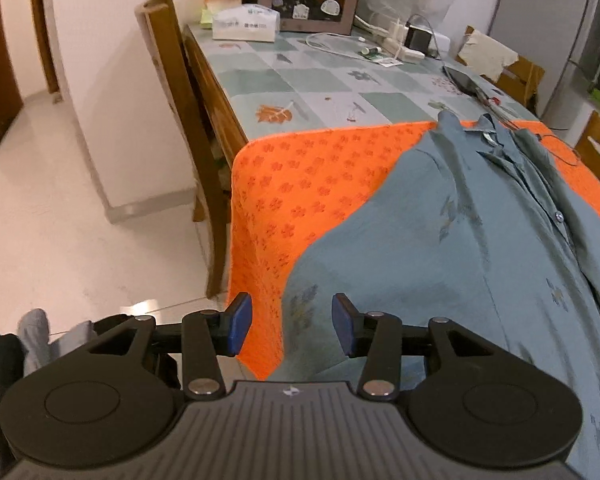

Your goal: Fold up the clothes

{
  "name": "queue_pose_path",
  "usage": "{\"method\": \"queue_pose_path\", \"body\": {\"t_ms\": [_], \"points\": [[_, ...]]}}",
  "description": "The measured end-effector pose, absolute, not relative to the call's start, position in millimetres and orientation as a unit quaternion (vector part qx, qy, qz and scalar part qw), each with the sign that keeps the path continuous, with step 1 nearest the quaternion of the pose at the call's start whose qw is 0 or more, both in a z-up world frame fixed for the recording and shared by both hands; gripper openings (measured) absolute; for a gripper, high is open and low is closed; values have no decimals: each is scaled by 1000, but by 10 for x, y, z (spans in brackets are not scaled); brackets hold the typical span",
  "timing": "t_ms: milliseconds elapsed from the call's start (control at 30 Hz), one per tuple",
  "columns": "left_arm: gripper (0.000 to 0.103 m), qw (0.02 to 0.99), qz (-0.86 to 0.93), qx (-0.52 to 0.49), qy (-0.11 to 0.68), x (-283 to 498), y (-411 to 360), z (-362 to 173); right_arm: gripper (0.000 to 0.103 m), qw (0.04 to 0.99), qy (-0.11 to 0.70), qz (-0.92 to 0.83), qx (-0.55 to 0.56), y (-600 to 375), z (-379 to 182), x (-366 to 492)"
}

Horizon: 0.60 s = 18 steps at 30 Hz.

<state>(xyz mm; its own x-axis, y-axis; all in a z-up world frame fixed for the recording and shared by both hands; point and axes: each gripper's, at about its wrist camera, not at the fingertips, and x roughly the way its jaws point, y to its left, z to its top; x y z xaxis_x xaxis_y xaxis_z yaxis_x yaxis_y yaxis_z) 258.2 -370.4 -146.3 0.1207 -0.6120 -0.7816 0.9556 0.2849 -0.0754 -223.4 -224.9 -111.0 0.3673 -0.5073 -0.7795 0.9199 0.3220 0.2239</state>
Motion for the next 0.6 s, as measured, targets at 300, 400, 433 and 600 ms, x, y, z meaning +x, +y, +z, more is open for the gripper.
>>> {"method": "queue_pose_path", "body": {"t_ms": [300,400,433,600], "points": [[50,690,-577,228,374,2660,-3427,-1470,40,774,377,-434,264,-2074,-1374,-1498],[50,683,-588,223,373,2579,-3289,-1464,40,775,397,-427,243,-2049,-1438,-1366],[50,680,-591,224,372,2543,-3245,-1468,40,775,402,-425,240,-2058,-1459,-1331],[54,673,-601,232,363,2393,-3028,-1539,39,769,425,-420,228,-2079,-1556,-1239]]}}
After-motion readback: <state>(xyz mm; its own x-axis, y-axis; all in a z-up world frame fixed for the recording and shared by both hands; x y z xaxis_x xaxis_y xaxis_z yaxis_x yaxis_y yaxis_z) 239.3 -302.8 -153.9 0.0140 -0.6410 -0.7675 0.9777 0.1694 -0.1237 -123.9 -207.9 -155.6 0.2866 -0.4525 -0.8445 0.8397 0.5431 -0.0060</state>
